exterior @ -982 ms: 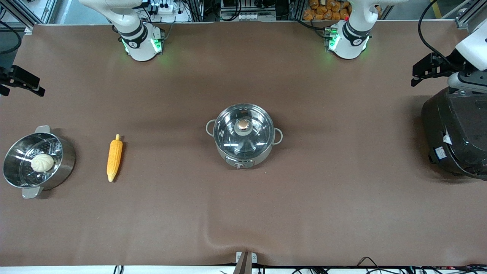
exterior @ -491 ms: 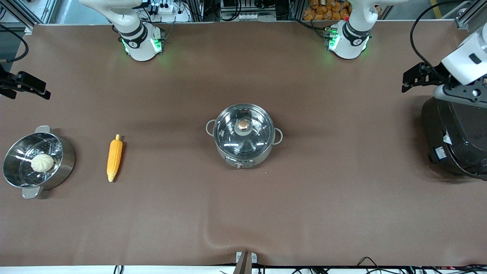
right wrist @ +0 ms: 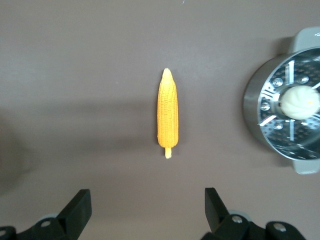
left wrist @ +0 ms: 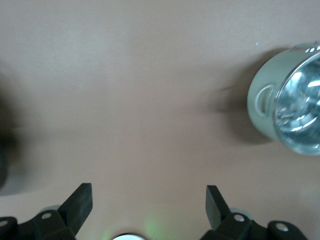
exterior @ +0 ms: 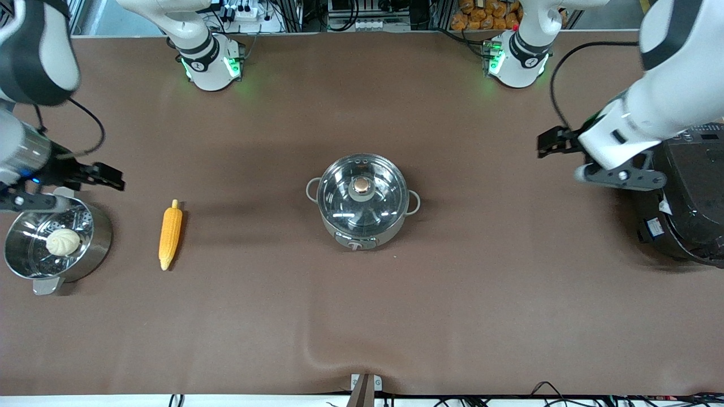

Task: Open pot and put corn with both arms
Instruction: 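Reach the right gripper to the corn while the left gripper reaches the lid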

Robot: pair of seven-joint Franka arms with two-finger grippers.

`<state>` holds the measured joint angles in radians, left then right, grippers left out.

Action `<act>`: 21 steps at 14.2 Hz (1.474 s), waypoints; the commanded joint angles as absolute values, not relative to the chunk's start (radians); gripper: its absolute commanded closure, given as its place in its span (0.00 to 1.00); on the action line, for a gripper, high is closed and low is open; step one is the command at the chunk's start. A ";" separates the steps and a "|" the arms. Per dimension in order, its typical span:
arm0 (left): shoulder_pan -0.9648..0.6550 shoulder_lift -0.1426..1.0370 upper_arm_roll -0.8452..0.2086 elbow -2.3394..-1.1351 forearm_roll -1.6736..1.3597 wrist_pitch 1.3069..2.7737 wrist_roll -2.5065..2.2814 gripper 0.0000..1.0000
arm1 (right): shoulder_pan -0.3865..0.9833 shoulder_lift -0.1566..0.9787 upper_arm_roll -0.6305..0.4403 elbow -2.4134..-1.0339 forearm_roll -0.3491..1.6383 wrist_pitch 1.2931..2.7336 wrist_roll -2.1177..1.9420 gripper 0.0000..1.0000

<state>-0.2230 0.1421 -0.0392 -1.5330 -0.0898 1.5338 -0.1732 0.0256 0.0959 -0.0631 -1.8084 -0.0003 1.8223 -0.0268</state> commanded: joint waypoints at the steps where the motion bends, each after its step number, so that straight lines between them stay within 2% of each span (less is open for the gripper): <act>1: -0.310 0.213 -0.035 -1.503 -0.107 1.598 -0.331 0.00 | 0.034 0.095 -0.066 -1.961 -0.015 1.952 -0.015 0.00; 3: -0.374 0.260 -0.034 -1.500 -0.106 1.670 -0.440 0.00 | 0.028 0.151 -0.066 -2.066 -0.015 2.115 -0.044 0.00; 6: -0.484 0.395 -0.028 -1.430 -0.083 1.755 -0.647 0.00 | 0.026 0.254 -0.064 -2.164 -0.012 2.351 -0.054 0.00; 9: -0.573 0.481 -0.028 -1.414 0.001 1.882 -0.825 0.00 | 0.028 0.346 -0.066 -2.161 -0.015 2.417 -0.058 0.00; 13: -0.704 0.544 -0.028 -1.414 0.127 1.968 -1.035 0.00 | 0.015 0.489 -0.066 -2.116 -0.015 2.539 -0.123 0.00; 14: -0.727 0.551 -0.028 -1.411 0.132 1.983 -1.060 0.00 | 0.011 0.491 -0.066 -2.109 -0.015 2.537 -0.124 0.07; 19: -0.790 0.572 -0.034 -1.396 0.127 2.045 -1.112 0.00 | 0.014 0.479 -0.066 -2.092 -0.014 2.525 -0.121 0.89; 20: -0.792 0.584 -0.035 -1.396 0.126 2.055 -1.092 0.00 | 0.014 0.465 -0.066 -2.077 -0.014 2.517 -0.123 0.98; 21: -0.793 0.598 -0.035 -1.396 0.126 2.072 -1.083 0.00 | 0.014 0.450 -0.066 -2.048 -0.014 2.481 -0.124 1.00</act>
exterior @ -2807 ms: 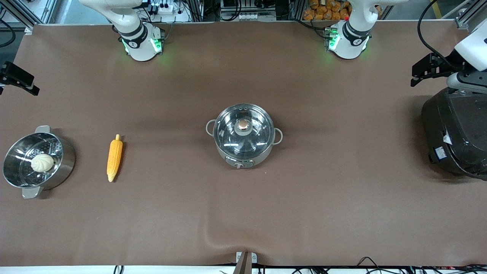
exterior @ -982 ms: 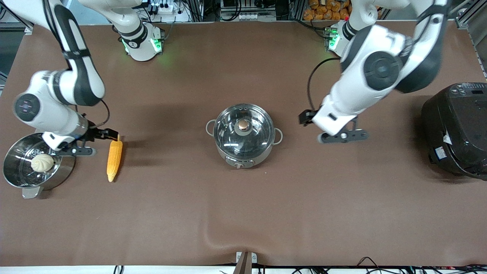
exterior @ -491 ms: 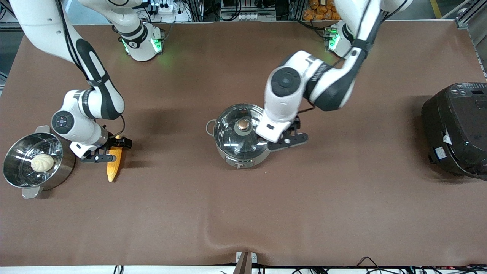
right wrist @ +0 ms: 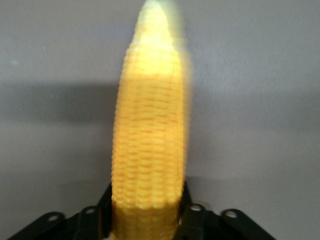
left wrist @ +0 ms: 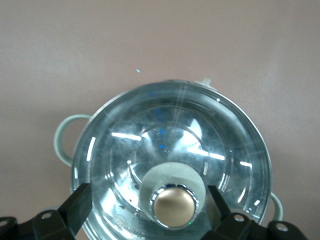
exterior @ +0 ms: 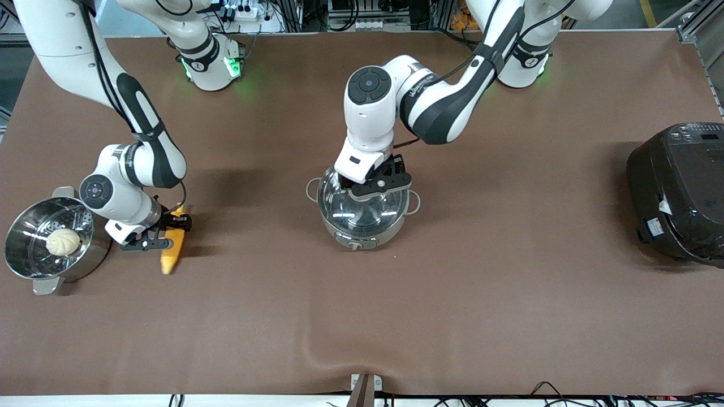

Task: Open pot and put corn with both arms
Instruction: 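Grasp the corn with the right gripper while the left gripper grasps the knob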

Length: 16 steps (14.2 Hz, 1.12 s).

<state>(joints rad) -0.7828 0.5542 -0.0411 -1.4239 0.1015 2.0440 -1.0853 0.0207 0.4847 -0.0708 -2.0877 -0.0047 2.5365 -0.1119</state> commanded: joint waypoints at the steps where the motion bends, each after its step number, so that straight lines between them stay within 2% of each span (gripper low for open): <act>1: -0.795 0.610 -0.037 -1.396 0.124 2.094 -1.069 0.00 | 0.015 0.436 -0.064 -2.007 -0.014 2.411 -0.124 1.00; 4: -0.799 0.630 -0.037 -1.396 0.124 2.117 -1.062 0.00 | 0.040 0.382 -0.061 -1.863 -0.012 2.150 -0.124 1.00; 9: -0.802 0.635 -0.049 -1.391 0.123 2.118 -1.071 0.00 | 0.132 0.345 -0.054 -1.608 0.015 1.844 -0.118 1.00; 11: -0.804 0.638 -0.055 -1.393 0.120 2.118 -1.075 0.00 | 0.175 0.344 -0.054 -1.522 0.041 1.766 -0.103 1.00; 14: -0.807 0.641 -0.055 -1.394 0.092 2.118 -1.077 0.00 | 0.225 0.327 -0.054 -1.477 0.058 1.727 -0.097 1.00; 15: -0.807 0.640 -0.055 -1.393 0.063 2.117 -1.081 0.28 | 0.247 0.321 -0.052 -1.476 0.060 1.727 -0.068 1.00; 16: -0.802 0.638 -0.055 -1.393 -0.012 2.117 -1.088 0.93 | 0.274 0.315 -0.052 -1.471 0.060 1.727 -0.023 1.00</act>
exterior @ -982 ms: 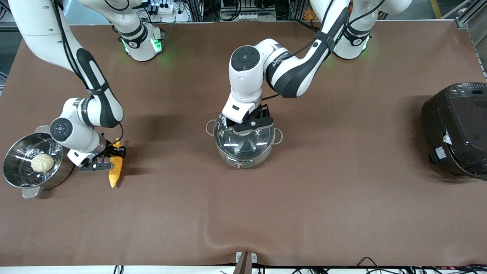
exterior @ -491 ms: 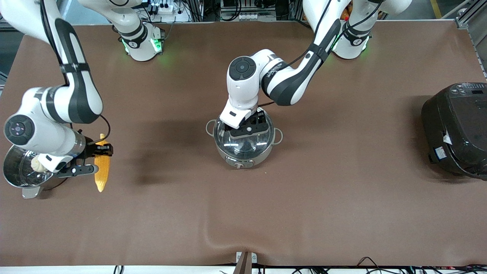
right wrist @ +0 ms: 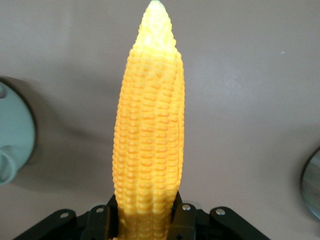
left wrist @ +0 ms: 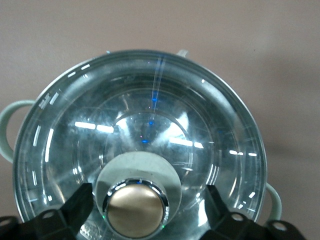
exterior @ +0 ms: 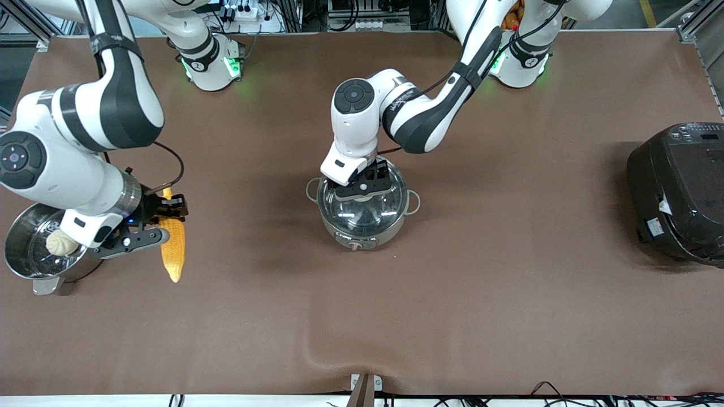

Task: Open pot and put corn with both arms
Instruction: 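Grasp the corn with the right gripper while the left gripper grasps the knob, then lift the corn with the right gripper while the left gripper lifts the lid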

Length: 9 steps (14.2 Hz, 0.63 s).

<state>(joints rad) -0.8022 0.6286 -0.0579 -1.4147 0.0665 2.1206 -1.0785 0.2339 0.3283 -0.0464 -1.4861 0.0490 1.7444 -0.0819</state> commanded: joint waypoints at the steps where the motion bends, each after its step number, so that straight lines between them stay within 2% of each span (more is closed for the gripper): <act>1: -0.801 0.637 -0.051 -1.393 -0.053 2.117 -1.088 1.00 | 0.300 0.314 -0.054 -1.454 0.060 1.727 0.015 1.00; 9: -0.790 0.574 -0.046 -1.393 -0.058 2.100 -1.089 1.00 | 0.382 0.318 -0.054 -1.425 0.061 1.740 0.184 1.00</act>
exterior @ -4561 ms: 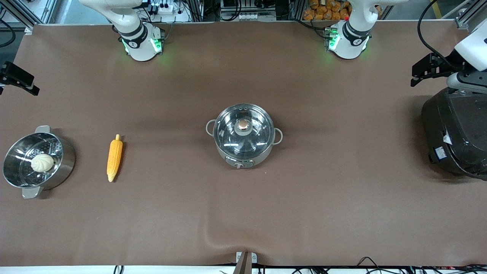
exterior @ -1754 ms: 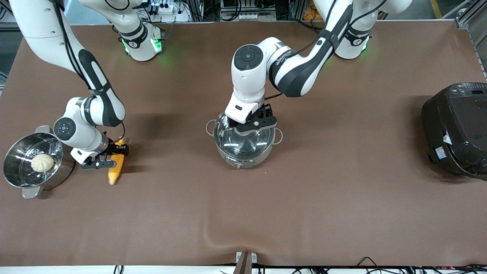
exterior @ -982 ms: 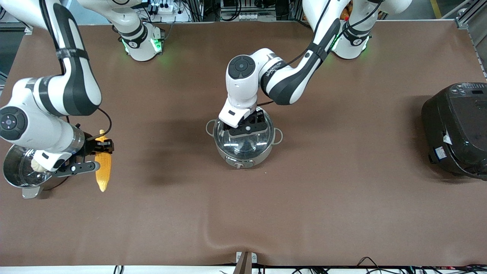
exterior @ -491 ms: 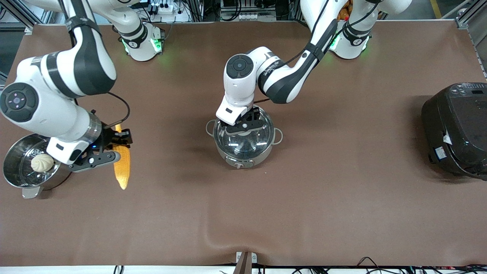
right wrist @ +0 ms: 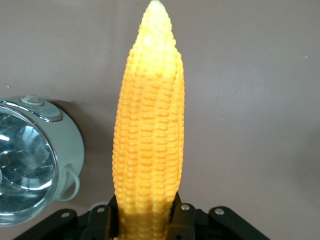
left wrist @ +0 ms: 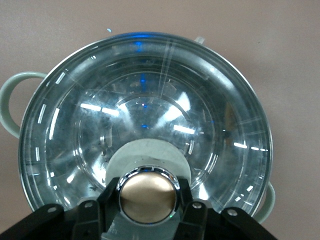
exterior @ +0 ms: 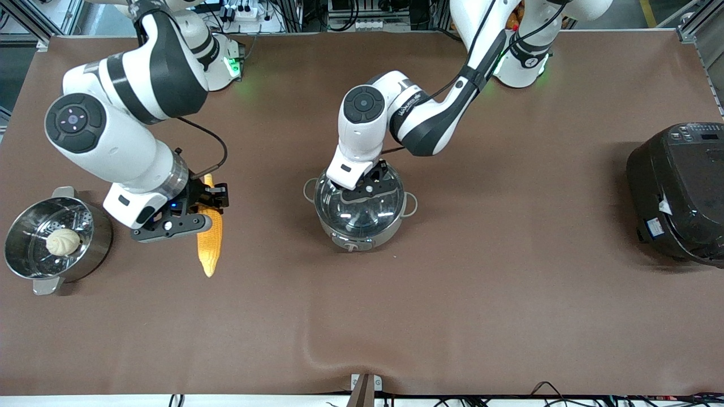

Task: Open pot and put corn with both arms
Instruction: 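Lift the corn with the right gripper while the left gripper lifts the lid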

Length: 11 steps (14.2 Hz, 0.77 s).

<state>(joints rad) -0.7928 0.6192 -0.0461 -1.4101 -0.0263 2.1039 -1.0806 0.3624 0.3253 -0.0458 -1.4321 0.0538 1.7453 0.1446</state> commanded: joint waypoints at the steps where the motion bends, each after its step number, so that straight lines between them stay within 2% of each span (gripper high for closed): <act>1: -0.787 0.557 -0.046 -1.393 -0.058 2.099 -1.091 1.00 | 0.399 0.316 -0.054 -1.425 0.061 1.740 0.204 1.00; 6: -0.688 0.454 -0.043 -1.394 -0.063 2.020 -1.091 1.00 | 0.482 0.322 -0.055 -1.427 0.061 1.744 0.291 1.00; 11: -0.395 0.423 -0.043 -1.402 -0.058 1.867 -1.004 1.00 | 0.613 0.389 -0.055 -1.437 0.063 1.822 0.349 1.00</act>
<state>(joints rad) -0.4970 0.4409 -0.0319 -1.3856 -0.0365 1.9270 -1.0599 0.5511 0.3529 -0.0453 -1.4385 0.0577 1.7964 0.2958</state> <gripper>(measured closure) 0.493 0.652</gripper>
